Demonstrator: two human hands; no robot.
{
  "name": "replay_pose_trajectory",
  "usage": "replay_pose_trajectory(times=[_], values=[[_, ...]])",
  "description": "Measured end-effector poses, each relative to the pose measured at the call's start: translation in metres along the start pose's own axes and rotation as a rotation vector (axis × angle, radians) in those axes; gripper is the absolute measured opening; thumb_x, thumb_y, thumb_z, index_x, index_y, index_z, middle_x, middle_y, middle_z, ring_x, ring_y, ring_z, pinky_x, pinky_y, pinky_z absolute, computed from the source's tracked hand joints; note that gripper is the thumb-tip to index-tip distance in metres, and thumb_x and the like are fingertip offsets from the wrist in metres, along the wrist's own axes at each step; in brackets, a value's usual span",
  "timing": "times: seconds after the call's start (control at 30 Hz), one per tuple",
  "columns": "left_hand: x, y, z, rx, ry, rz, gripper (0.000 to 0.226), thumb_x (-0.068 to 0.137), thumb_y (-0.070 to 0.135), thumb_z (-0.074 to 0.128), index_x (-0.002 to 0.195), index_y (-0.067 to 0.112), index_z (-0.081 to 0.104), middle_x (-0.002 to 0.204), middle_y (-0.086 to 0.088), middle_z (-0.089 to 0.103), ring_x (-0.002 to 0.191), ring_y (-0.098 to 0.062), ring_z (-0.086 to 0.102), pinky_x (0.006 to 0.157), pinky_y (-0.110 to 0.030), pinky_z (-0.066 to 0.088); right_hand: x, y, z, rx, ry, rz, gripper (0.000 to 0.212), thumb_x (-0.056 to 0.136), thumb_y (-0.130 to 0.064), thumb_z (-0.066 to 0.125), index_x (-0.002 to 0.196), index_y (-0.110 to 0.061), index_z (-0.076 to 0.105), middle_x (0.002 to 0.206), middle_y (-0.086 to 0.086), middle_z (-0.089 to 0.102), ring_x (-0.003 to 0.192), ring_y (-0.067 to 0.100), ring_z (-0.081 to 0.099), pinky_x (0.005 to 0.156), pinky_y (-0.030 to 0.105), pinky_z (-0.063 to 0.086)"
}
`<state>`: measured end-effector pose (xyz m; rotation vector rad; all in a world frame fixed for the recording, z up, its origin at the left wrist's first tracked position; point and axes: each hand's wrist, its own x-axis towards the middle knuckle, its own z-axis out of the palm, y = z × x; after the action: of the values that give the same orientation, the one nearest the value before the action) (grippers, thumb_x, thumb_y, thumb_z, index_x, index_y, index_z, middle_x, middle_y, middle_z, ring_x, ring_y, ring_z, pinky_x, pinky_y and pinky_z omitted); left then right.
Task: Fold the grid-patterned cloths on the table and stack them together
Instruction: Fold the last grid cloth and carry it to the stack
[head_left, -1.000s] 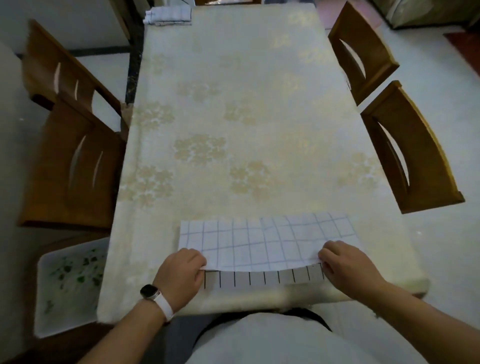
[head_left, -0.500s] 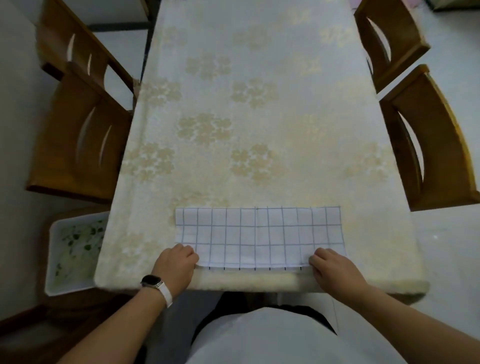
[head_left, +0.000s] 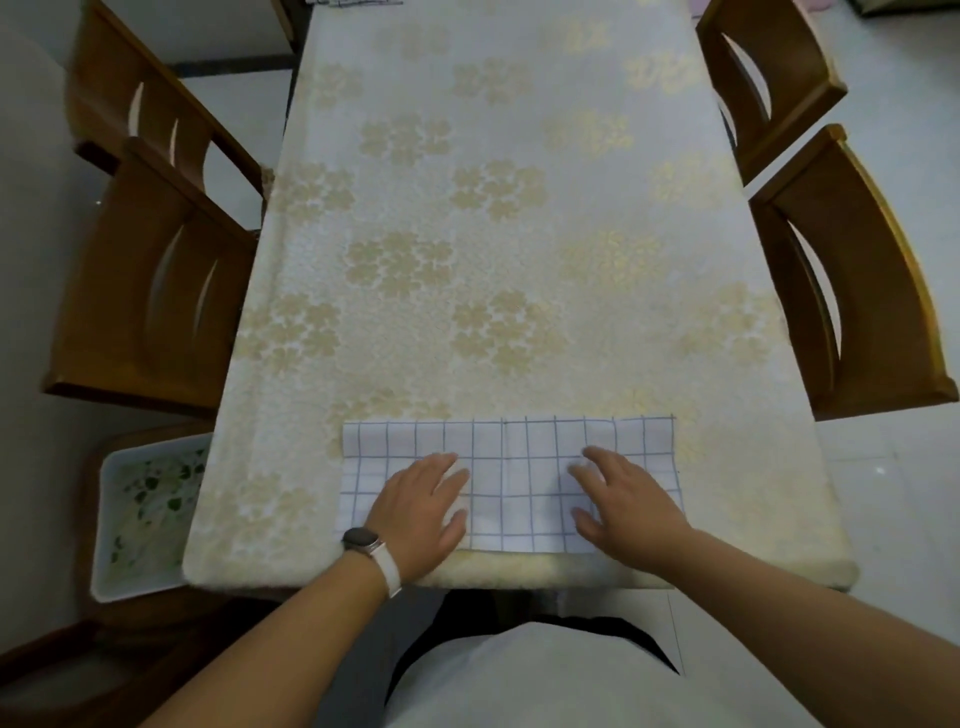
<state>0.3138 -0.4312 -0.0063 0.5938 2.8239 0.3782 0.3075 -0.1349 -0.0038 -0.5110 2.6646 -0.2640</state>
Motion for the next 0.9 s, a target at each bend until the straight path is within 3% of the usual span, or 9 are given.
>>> replay_pose_trajectory(times=[0.07,0.17,0.53,0.77,0.9], values=[[0.027,0.017,0.0,0.025,-0.121,0.003,0.06,0.091,0.047,0.043,0.144,0.02,0.038,0.154,-0.007,0.031,0.141,-0.027,0.03,0.109,-0.045,0.035,0.022,-0.011,-0.005,-0.004,-0.066,-0.028,0.065,0.097,-0.049,0.042,0.152,-0.022,0.023,0.161,0.007,0.016,0.148,0.025,0.017,0.118,0.038,0.019],[0.059,0.032,0.006,0.073,-0.249,-0.002,0.074,0.092,0.056,0.04,0.152,0.026,0.012,0.161,-0.001,0.002,0.148,-0.023,0.003,0.118,-0.043,0.016,0.045,-0.021,-0.002,-0.082,-0.077,-0.093,0.069,0.098,-0.052,0.035,0.155,-0.022,0.012,0.164,0.008,0.007,0.15,0.025,0.005,0.12,0.039,0.008],[0.056,-0.01,0.018,0.126,-0.4,-0.121,0.088,0.083,0.077,0.029,0.151,0.034,-0.008,0.159,0.006,-0.02,0.146,-0.019,-0.018,0.118,-0.048,0.0,0.051,0.013,0.004,-0.106,-0.172,0.034,0.075,0.096,-0.061,0.03,0.155,-0.027,0.0,0.164,0.004,-0.01,0.15,0.023,-0.009,0.12,0.041,0.0],[0.033,-0.054,0.006,0.135,-0.392,-0.368,0.102,0.069,0.091,0.023,0.148,0.04,-0.016,0.157,0.008,-0.026,0.145,-0.024,-0.02,0.117,-0.054,0.004,0.037,0.045,0.006,-0.019,-0.139,0.255,0.088,0.089,-0.074,0.031,0.155,-0.028,-0.004,0.163,0.004,-0.013,0.15,0.025,-0.012,0.121,0.043,0.002],[0.031,-0.06,0.003,0.131,-0.415,-0.403,0.104,0.065,0.094,0.021,0.145,0.044,-0.022,0.155,0.011,-0.029,0.144,-0.028,-0.022,0.115,-0.057,0.005,0.031,0.051,0.008,-0.027,-0.151,0.317,0.094,0.082,-0.082,0.02,0.154,-0.03,-0.009,0.163,0.003,-0.017,0.149,0.029,-0.013,0.12,0.046,0.002]])
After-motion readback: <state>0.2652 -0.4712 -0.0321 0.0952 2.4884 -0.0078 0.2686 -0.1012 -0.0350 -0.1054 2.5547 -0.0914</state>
